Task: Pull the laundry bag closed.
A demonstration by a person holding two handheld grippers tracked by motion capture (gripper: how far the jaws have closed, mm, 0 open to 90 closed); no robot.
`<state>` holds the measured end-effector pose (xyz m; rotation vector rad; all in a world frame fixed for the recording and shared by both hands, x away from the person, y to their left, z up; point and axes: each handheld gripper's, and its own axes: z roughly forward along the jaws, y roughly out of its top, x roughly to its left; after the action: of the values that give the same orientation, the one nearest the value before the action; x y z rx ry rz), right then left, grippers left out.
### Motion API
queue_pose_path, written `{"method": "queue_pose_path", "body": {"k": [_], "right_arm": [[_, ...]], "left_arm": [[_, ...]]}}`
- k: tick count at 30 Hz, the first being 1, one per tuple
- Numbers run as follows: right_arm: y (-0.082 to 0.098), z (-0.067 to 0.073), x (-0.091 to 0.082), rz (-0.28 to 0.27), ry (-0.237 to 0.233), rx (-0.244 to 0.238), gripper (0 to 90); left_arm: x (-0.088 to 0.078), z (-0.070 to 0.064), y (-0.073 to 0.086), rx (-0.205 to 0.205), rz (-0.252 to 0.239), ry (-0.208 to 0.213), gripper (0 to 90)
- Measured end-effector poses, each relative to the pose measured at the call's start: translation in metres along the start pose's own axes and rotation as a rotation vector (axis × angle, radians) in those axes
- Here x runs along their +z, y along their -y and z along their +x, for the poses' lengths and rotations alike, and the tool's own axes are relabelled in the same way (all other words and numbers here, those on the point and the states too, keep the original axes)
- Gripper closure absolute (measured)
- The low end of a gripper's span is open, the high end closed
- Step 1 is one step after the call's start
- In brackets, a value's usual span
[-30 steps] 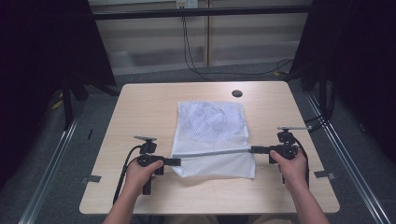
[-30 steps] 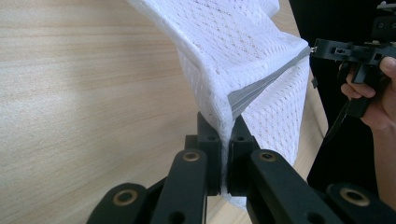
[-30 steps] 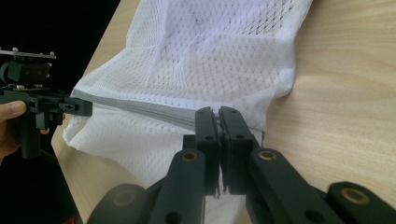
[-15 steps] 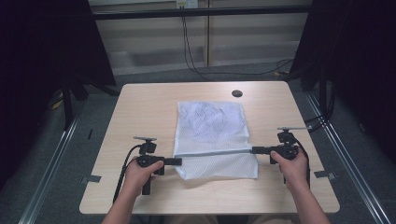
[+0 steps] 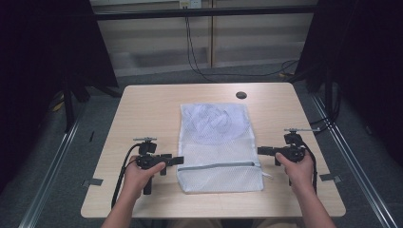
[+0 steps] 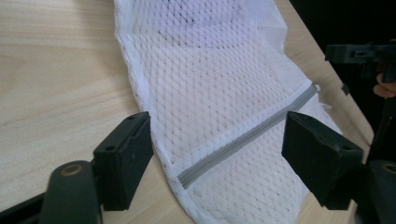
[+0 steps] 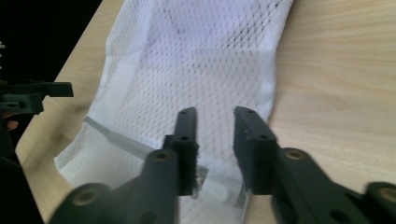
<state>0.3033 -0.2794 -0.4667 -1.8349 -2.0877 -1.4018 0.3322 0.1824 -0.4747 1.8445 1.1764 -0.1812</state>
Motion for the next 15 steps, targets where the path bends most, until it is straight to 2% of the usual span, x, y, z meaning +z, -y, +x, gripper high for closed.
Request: {"method": "queue_pose_path", "body": {"k": [2,4,7,8,11,15], "right_arm": [[-0.001,0.0009,0.0002,-0.023,0.031,-0.028,50.9],[-0.0022,0.0006,0.0005,-0.039,0.044,-0.03,42.3],[-0.003,-0.0004,0.0002,-0.051,0.068,-0.055,39.3],[-0.0031,-0.0003,-0.0002,-0.057,0.082,-0.06,35.8],[-0.0043,-0.0026,-0.0002,-0.078,0.132,-0.096,23.9],[-0.0041,-0.0043,0.0018,-0.058,0.16,-0.119,21.4]], "left_arm": [[-0.0003,0.0005,-0.0004,0.01,-0.003,-0.014,20.3],[-0.0008,0.0008,-0.0008,0.014,-0.02,-0.026,19.3],[-0.0015,0.0019,-0.0011,0.019,-0.022,-0.035,18.4],[-0.0024,0.0029,-0.0013,0.033,-0.023,-0.044,18.4],[-0.0037,0.0053,-0.0017,0.039,-0.023,-0.049,17.0],[-0.005,0.0069,-0.002,0.036,-0.033,-0.074,15.9]]}}
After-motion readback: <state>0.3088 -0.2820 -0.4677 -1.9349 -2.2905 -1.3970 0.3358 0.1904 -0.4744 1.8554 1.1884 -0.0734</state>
